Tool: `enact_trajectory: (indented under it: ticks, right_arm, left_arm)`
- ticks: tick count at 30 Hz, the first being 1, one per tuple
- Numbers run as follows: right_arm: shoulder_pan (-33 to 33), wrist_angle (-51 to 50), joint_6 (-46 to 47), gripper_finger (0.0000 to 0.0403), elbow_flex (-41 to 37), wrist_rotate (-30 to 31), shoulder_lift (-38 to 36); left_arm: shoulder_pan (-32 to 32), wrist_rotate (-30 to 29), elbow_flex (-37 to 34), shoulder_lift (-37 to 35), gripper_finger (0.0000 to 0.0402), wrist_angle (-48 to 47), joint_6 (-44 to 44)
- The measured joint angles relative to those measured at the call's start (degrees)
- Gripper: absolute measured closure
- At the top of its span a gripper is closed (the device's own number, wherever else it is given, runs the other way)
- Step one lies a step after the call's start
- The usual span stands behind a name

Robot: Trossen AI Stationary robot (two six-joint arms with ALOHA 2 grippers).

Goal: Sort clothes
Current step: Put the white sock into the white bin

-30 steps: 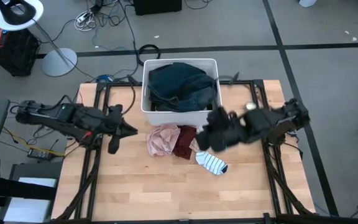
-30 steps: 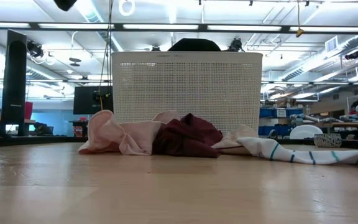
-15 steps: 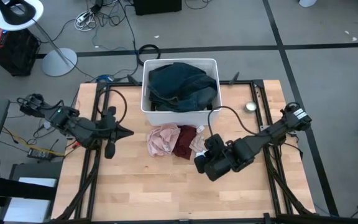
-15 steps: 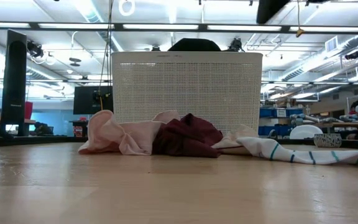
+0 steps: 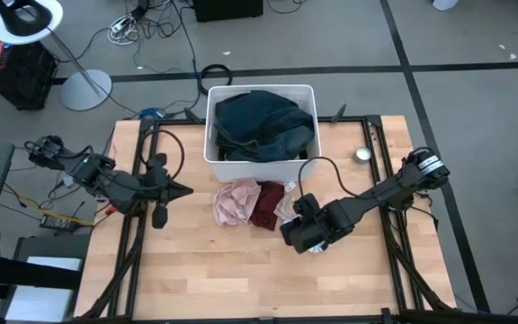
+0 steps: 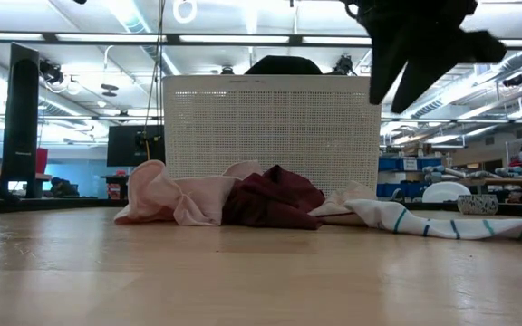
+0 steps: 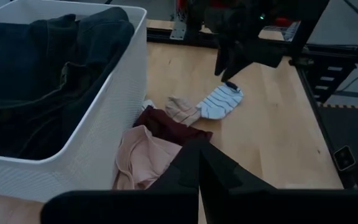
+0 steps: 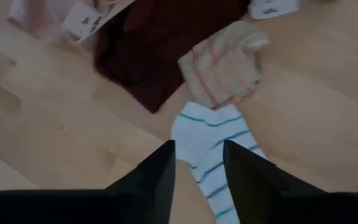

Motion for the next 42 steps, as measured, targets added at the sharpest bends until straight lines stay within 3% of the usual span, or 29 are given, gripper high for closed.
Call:
enact_trajectory:
  ticks: [10, 23, 31, 37, 42]
  right_arm:
    - [-0.1, 11.7, -11.8, 0.0224, -7.8, -1.9, 0.0]
    - [1.2, 17.1, -20.1, 0.0221, -18.5, -11.6, 0.0]
    - [1.5, 20.6, -19.2, 0.0281, -24.5, -14.6, -0.1]
    - [1.5, 21.1, -19.1, 0.0388, -24.5, -15.7, -0.1]
    - [1.6, 14.9, -19.4, 0.0397, -20.2, -16.6, 0.1]
  left_arm:
    - [0.0, -0.7, 0.0, 0.0, 0.0398, -1.3, 0.0]
    - [0.0, -3.8, 0.0, 0.0, 0.0398, -1.2, 4.4]
    - [0.0, -3.8, 0.0, 0.0, 0.0398, 2.1, 4.8]
    - [0.0, -3.8, 0.0, 0.0, 0.0398, 4.2, 4.9]
    - [0.0, -5.5, 0.0, 0.0, 0.0398, 3.8, 13.5]
